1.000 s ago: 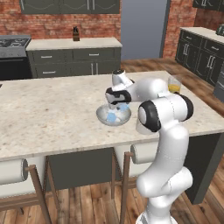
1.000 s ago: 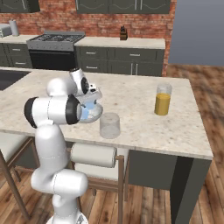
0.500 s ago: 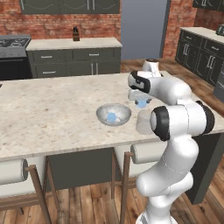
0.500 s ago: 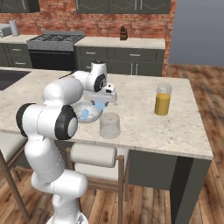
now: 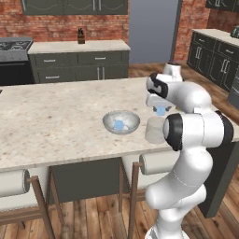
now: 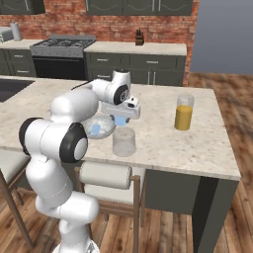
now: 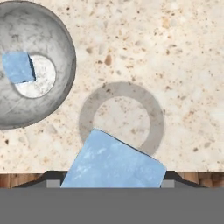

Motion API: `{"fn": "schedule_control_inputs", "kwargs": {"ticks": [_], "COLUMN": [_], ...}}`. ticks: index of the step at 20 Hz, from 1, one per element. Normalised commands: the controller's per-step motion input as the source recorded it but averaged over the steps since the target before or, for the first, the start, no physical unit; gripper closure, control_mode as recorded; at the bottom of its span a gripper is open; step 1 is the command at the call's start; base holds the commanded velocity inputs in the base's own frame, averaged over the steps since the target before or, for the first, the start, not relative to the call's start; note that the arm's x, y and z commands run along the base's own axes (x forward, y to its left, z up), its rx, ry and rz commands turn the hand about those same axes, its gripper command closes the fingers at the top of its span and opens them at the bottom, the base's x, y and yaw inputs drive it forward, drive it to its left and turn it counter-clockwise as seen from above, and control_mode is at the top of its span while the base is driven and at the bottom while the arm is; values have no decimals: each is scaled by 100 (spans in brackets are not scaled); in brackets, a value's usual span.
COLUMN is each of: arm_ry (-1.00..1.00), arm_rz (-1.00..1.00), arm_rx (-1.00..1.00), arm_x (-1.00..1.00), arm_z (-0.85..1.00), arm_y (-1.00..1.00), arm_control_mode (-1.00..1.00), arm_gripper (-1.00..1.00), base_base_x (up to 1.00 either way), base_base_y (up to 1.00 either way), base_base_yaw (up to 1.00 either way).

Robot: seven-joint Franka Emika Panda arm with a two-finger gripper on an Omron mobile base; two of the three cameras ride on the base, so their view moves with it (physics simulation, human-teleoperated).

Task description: There are two ice cubes in the ice bowl. Place both ice cubes in the glass cup.

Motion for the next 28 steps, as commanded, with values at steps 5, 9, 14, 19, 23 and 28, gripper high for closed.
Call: {"fn": "schedule_control_inputs", "kwargs": {"ticks": [5,9,14,19,23,28], "arm_ry": [-7,0,0,0,0,0], "arm_rz": [0,0,0,0,0,0], "arm_rx": [-8,0,0,0,0,0], "arm_x": [9,5,16,15,5,0], "arm_z": [-17,-18,-24,-22,-23,-23], "arm_y": [0,0,0,0,0,0], "arm_control_mode": [-100,-100,-100,-100,-100,-100], "arm_gripper": [100,100,100,100,100,100], "base_base_x": [0,0,0,0,0,0], "base_base_y": [0,0,0,0,0,0], "base_base_yaw": [0,0,0,0,0,0]}}
